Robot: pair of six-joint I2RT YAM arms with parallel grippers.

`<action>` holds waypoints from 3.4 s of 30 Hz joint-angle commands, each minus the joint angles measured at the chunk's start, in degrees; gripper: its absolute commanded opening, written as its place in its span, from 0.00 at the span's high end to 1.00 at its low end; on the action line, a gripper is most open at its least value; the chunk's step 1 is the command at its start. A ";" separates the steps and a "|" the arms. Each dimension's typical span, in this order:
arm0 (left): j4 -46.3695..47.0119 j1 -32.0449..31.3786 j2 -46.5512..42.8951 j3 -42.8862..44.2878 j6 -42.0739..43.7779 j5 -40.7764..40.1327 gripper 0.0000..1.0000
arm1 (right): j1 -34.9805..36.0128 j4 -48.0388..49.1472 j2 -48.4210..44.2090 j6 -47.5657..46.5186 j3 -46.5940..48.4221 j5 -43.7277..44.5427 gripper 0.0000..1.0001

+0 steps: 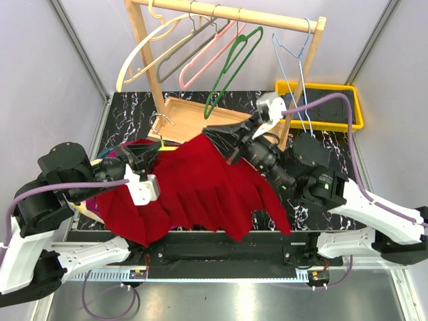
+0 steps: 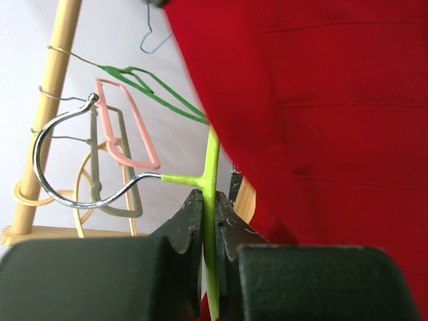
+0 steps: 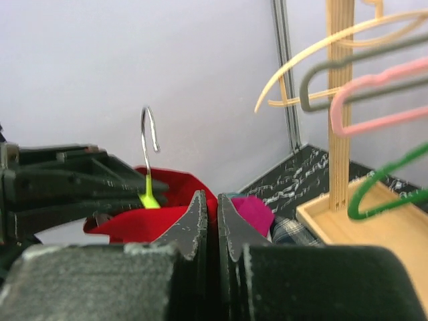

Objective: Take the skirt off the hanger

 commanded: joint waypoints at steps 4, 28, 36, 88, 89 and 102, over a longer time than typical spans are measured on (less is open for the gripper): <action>0.35 -1.71 0.59 -1.48 2.46 11.45 1.00 | -0.93 -0.32 7.60 -6.71 14.07 -3.71 0.94; 22.67 -7.42 27.58 32.72 4.13 -1.11 1.00 | -3.39 3.10 6.56 0.58 13.11 -7.23 0.94; 21.54 -26.31 21.70 20.86 4.21 -11.39 1.00 | -4.10 -1.12 11.40 3.05 15.31 -8.21 0.28; 21.45 -15.16 5.69 8.63 13.62 -24.67 1.00 | -4.10 -9.56 -18.78 -15.23 5.62 17.38 0.59; 21.36 -15.16 6.04 9.06 13.27 -24.58 1.00 | -4.10 -9.55 -18.15 -15.50 5.89 16.77 0.57; 20.83 -15.16 6.48 11.97 15.99 -25.64 1.00 | -4.10 -15.35 -21.57 -0.04 -10.27 11.49 0.04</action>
